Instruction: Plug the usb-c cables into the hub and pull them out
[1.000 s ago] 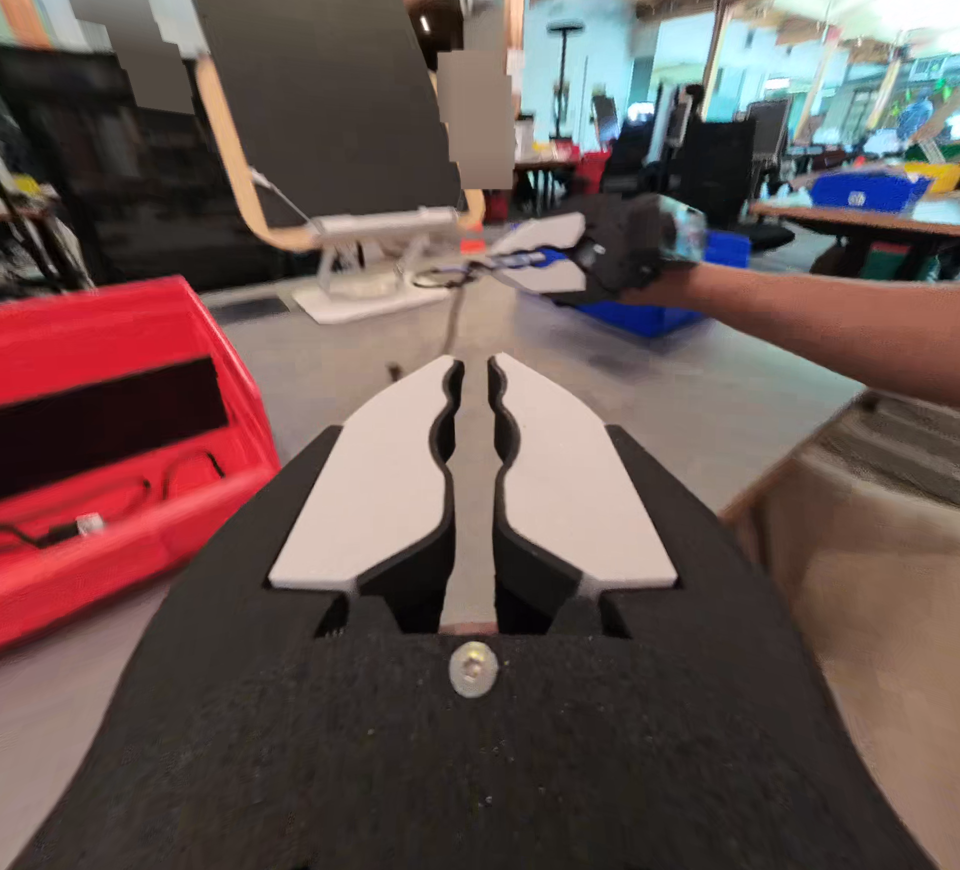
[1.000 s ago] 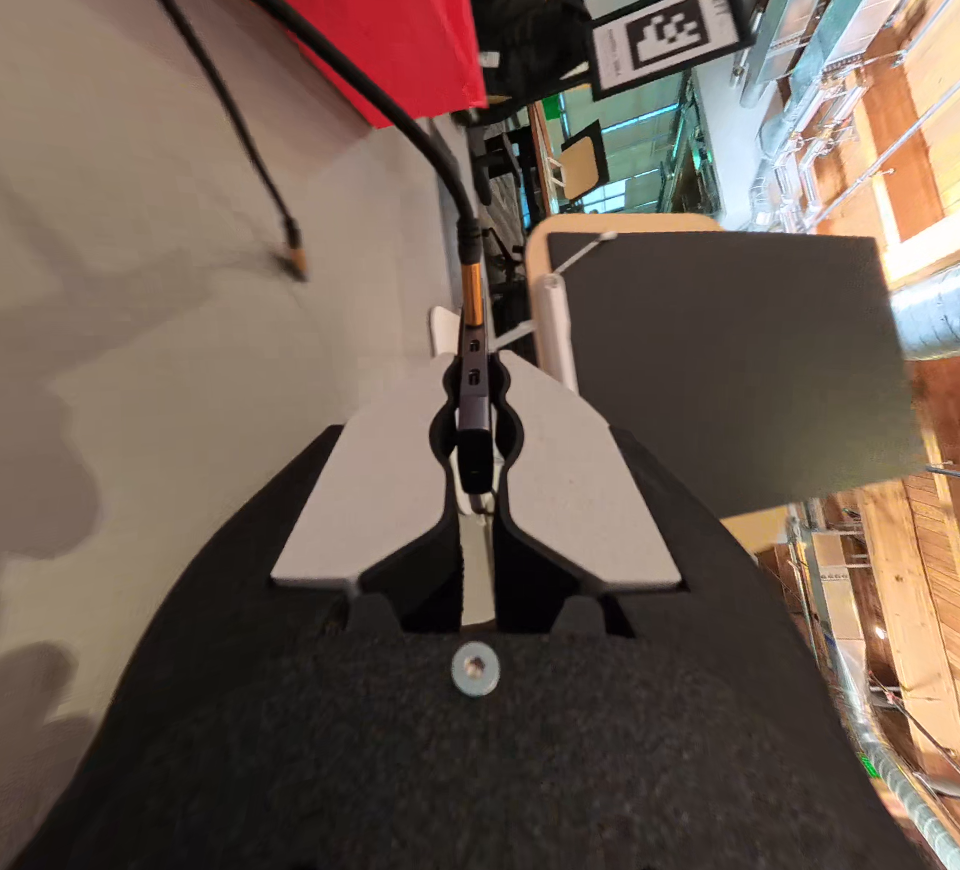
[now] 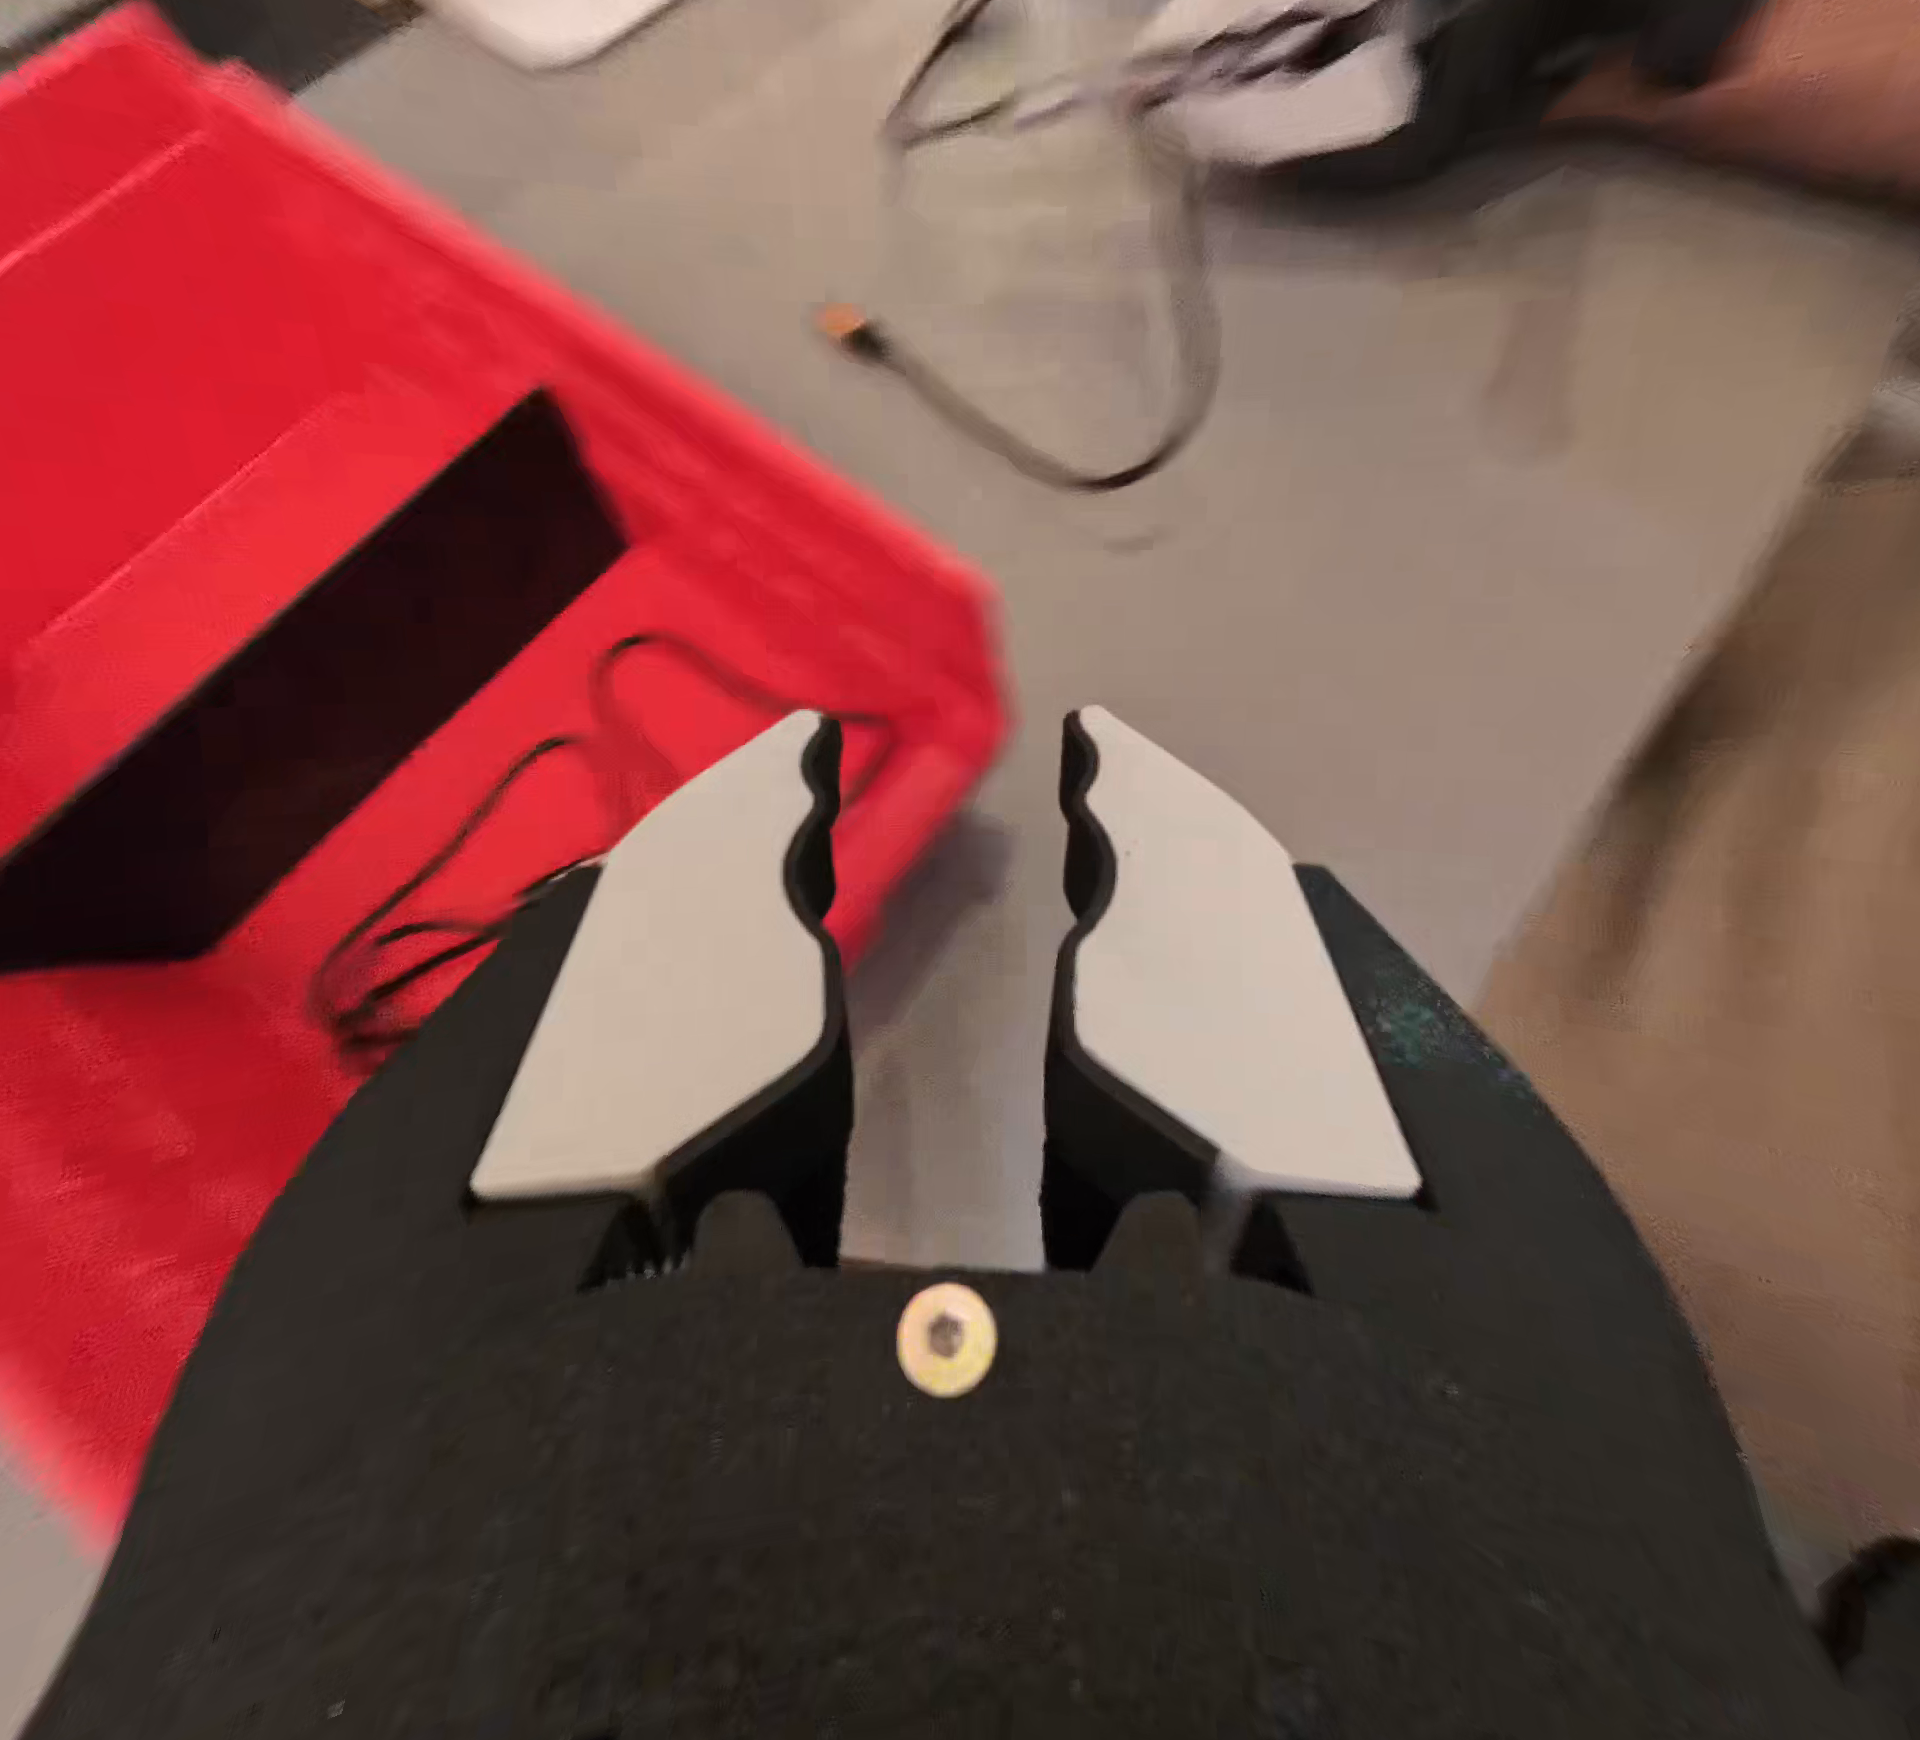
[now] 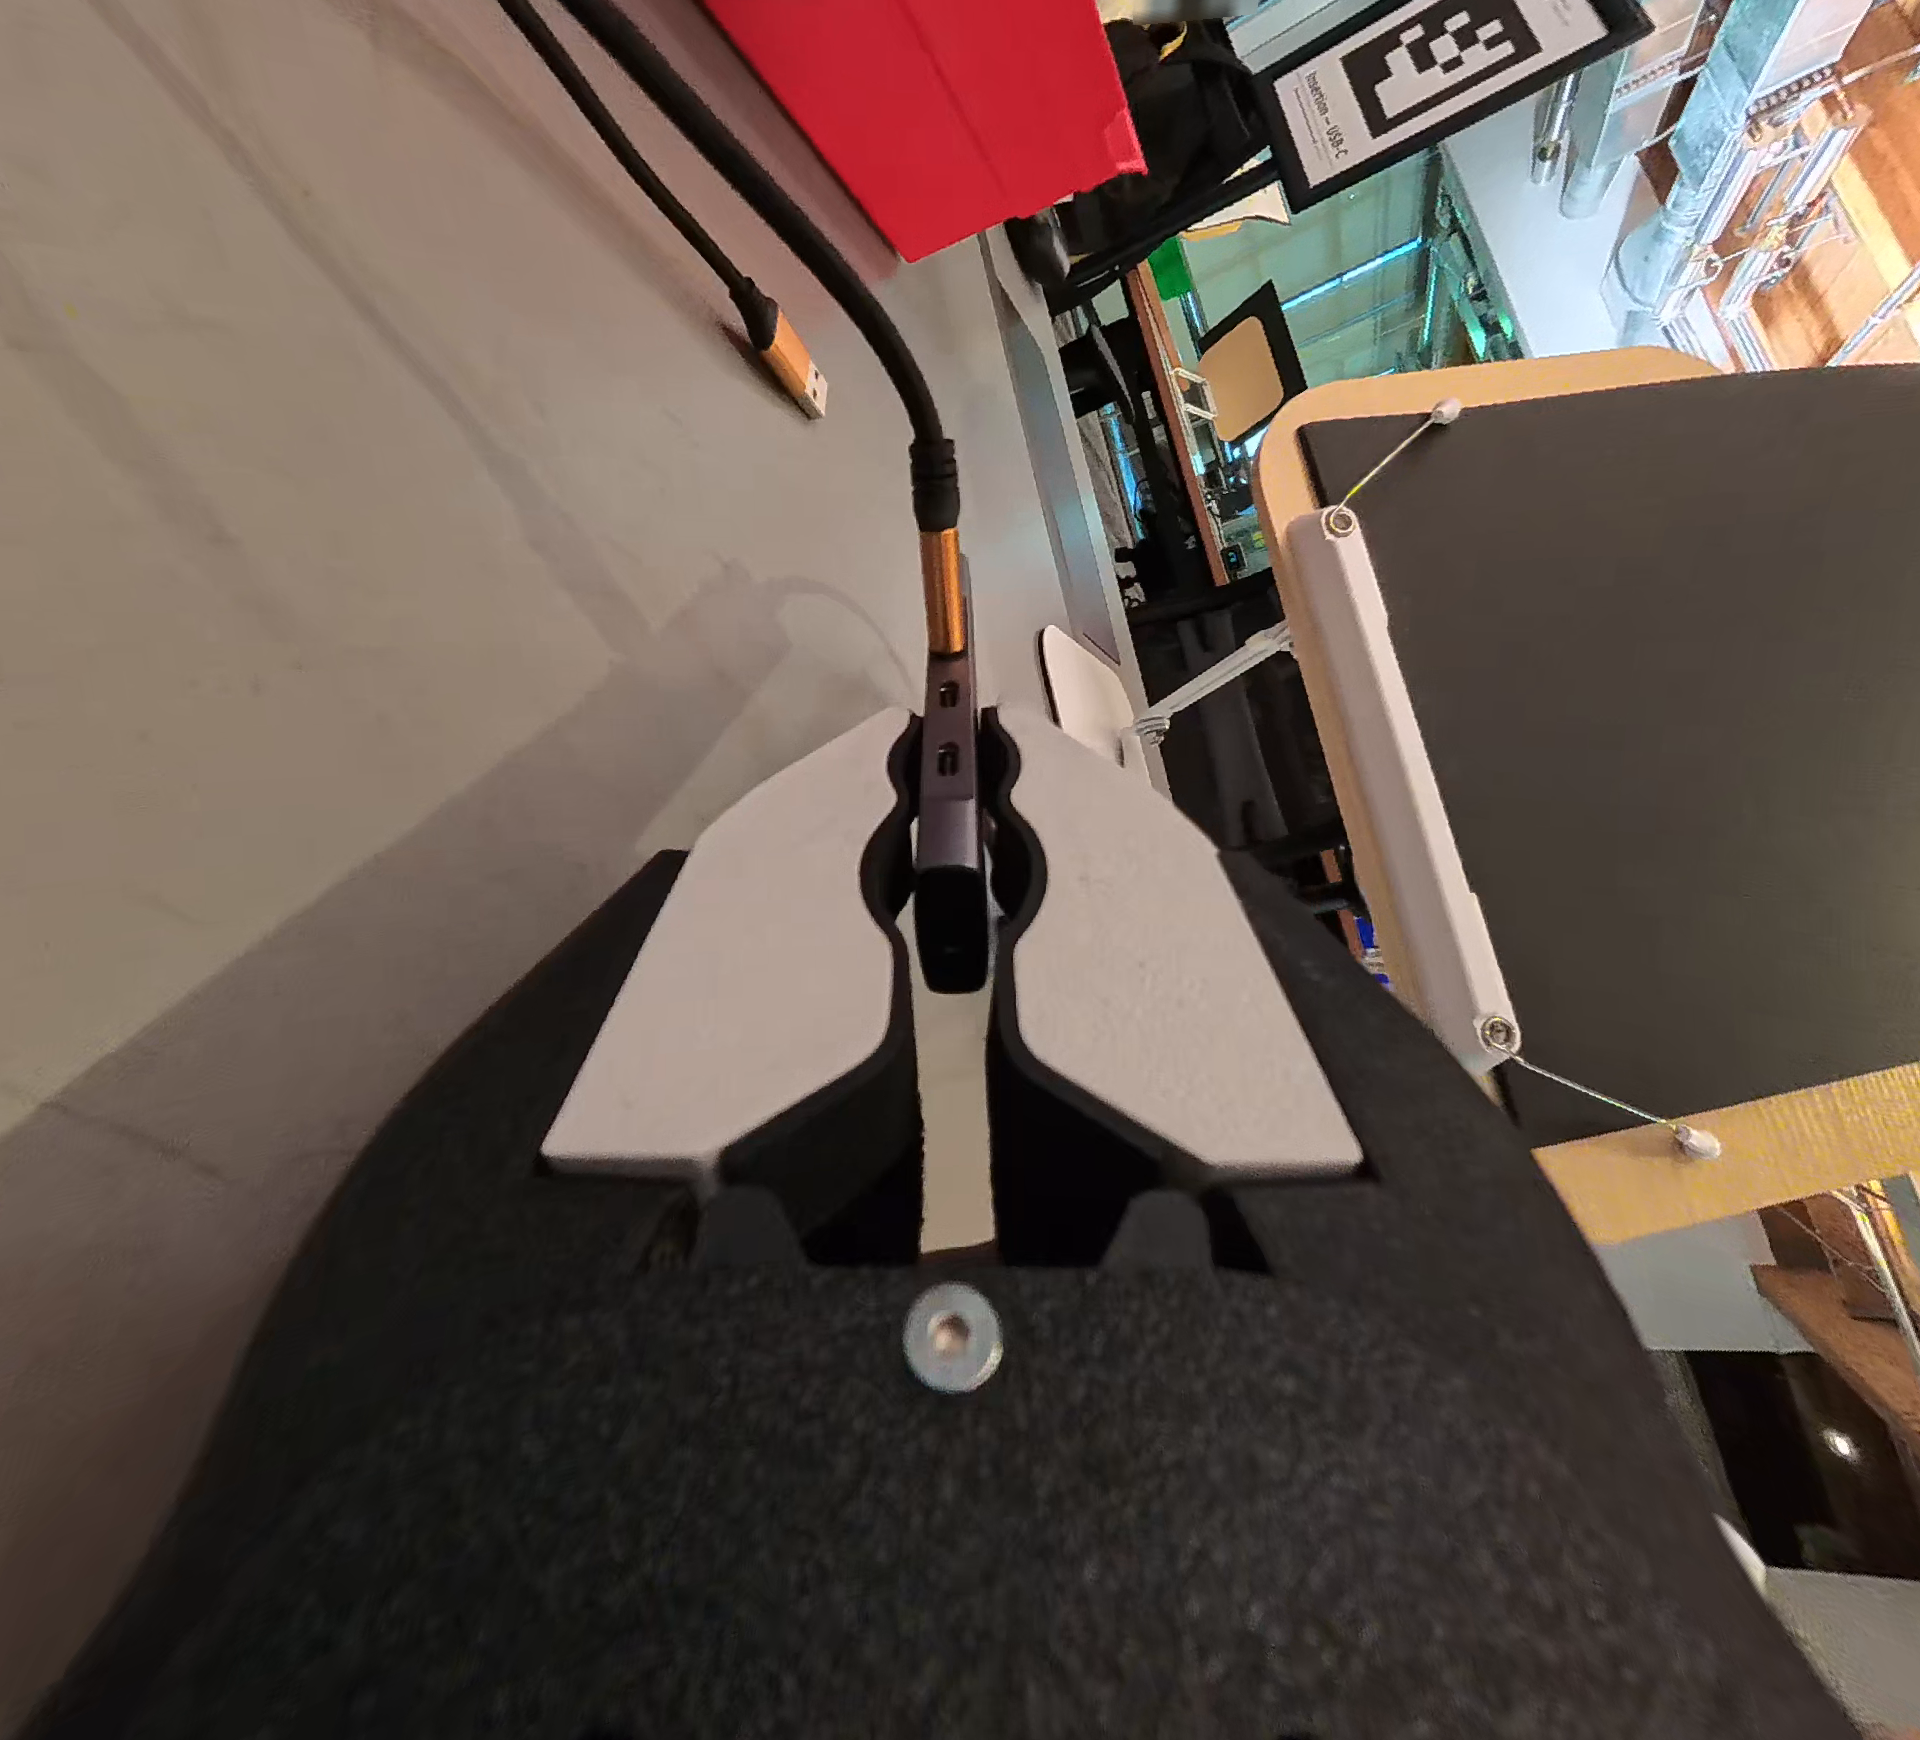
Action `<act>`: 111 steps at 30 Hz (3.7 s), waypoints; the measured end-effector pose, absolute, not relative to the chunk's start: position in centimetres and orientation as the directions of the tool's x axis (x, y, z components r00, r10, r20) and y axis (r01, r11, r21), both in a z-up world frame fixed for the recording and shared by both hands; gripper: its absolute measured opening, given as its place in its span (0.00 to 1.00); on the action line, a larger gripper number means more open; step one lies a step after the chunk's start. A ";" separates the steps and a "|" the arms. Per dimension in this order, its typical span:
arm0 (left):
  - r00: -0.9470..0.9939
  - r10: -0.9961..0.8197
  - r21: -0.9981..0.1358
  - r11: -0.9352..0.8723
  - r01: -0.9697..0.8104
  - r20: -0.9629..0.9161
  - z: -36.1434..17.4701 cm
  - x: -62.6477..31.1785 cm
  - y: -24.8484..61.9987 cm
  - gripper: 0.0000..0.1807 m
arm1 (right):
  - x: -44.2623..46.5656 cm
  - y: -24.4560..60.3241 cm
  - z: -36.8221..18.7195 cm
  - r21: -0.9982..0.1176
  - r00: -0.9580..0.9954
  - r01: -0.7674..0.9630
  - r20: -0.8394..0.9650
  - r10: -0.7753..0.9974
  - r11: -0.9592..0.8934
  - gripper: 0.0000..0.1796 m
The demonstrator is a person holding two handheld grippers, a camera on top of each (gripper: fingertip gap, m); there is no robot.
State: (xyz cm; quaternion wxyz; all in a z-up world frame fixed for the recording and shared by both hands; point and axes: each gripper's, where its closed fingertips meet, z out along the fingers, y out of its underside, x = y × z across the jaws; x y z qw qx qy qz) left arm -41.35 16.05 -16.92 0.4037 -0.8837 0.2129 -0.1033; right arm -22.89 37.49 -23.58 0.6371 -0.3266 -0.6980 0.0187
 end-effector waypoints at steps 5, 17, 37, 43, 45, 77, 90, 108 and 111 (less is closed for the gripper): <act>0.908 -0.419 -0.436 -0.821 -0.368 0.023 -22.3 -48.2 20.8 0.29 | -23.0 37.6 -24.0 -0.432 0.008 0.447 0.878 0.479 0.784 0.05; 0.916 -0.401 -0.182 -0.900 -0.395 -0.004 -28.3 -50.0 21.6 0.18 | -23.0 37.8 -24.4 -0.456 -0.005 0.455 0.858 0.514 0.765 0.05; 0.897 -0.329 -0.613 -0.656 -0.441 -0.295 -5.3 -46.3 18.9 0.01 | -22.8 37.6 -23.9 -0.446 0.017 0.446 0.871 0.491 0.776 0.05; 0.791 -0.474 -0.704 -0.402 -0.585 -0.387 1.7 -36.5 16.9 0.01 | -22.5 37.8 -23.0 -0.496 0.063 0.427 0.850 0.522 0.756 0.05; 0.651 -0.602 -0.644 -0.276 -0.714 -0.463 0.4 -32.1 15.7 0.01 | -22.4 37.9 -22.7 -0.515 0.078 0.420 0.841 0.535 0.748 0.05; 0.998 0.043 -0.771 -0.636 -0.008 -0.045 -22.7 -31.3 21.9 0.13 | -22.4 38.1 -22.8 -0.579 0.076 0.407 0.792 0.605 0.706 0.05; 0.946 0.323 -0.669 -0.699 0.255 0.022 -28.5 -32.6 24.7 0.31 | -22.3 38.3 -22.9 -0.593 0.073 0.411 0.778 0.624 0.692 0.05; 0.904 -0.278 -0.666 -0.612 -0.426 -0.324 -23.1 -31.5 26.4 0.12 | -22.1 38.7 -22.6 -0.613 0.099 0.413 0.765 0.636 0.673 0.05; 0.783 -0.358 -0.617 -0.482 -0.622 -0.509 -18.3 -31.3 26.1 0.01 | -22.0 39.1 -22.5 -0.629 0.117 0.416 0.753 0.647 0.656 0.05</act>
